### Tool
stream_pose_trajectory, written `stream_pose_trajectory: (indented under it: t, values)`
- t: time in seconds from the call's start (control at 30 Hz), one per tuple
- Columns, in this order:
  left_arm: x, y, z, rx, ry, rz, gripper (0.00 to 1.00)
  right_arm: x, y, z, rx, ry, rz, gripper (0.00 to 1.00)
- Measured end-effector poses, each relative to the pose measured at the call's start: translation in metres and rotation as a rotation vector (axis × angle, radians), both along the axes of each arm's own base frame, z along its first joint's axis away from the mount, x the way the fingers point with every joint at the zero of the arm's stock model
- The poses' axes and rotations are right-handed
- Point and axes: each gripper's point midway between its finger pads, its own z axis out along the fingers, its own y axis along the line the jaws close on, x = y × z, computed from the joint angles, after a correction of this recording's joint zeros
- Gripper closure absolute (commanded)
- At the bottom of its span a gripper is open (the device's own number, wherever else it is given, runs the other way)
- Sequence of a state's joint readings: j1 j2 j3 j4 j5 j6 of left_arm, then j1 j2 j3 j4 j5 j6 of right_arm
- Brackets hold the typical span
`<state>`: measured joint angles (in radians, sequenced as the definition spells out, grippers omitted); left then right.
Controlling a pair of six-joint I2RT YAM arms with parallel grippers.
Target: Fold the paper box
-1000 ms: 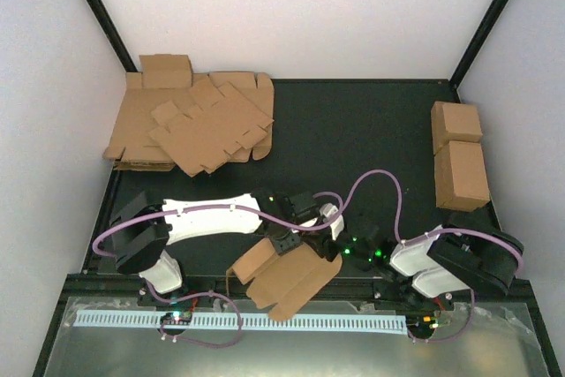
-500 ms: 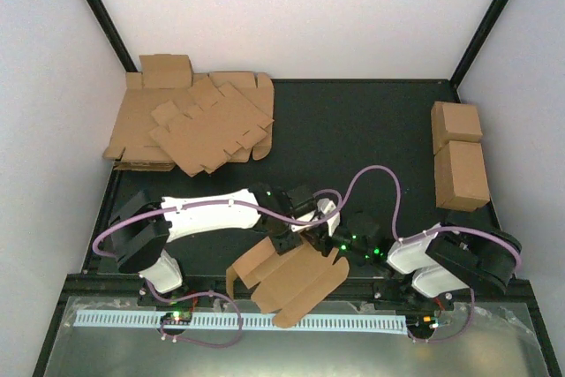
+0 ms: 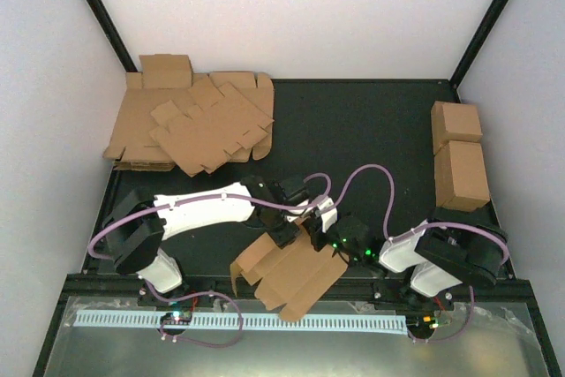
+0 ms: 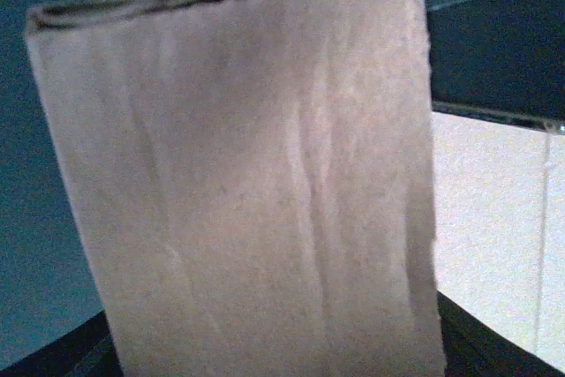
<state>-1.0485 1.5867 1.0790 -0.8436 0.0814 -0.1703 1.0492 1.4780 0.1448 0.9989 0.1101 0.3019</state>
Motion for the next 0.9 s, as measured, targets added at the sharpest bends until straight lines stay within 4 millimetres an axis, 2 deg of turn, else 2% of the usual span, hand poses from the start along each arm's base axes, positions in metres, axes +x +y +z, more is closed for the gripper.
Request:
stream_pose_trajectory:
  t: [0.1, 0.2, 0.3, 0.43, 0.5, 0.57, 0.77, 0.9]
  values:
    - [0.001, -0.001, 0.002, -0.013, 0.003, 0.028, 0.37, 0.004, -0.002, -0.001, -0.011, -0.010, -0.029, 0.88]
    - [0.005, 0.000, 0.009, -0.038, 0.007, 0.064, 0.42, 0.009, -0.002, 0.002, -0.013, -0.024, -0.058, 0.69]
    - [0.011, 0.003, 0.018, -0.075, 0.005, 0.099, 0.50, 0.014, -0.001, 0.000, -0.020, -0.022, -0.082, 0.64]
    - [0.014, 0.001, 0.027, -0.127, -0.011, 0.117, 0.53, 0.013, -0.001, -0.014, -0.061, 0.000, -0.076, 0.65]
    - [0.013, 0.003, 0.027, -0.134, -0.014, 0.121, 0.53, 0.012, -0.001, -0.019, -0.074, 0.008, -0.072, 0.67]
    - [0.011, 0.005, 0.024, -0.133, -0.012, 0.123, 0.53, 0.011, -0.001, -0.022, -0.080, 0.011, -0.070, 0.66]
    - [0.010, 0.007, 0.020, -0.130, -0.010, 0.124, 0.54, 0.010, -0.001, -0.023, -0.085, 0.009, -0.067, 0.59]
    - [0.011, 0.006, 0.019, -0.129, -0.009, 0.125, 0.54, 0.010, -0.001, -0.017, -0.073, -0.003, -0.066, 0.64]
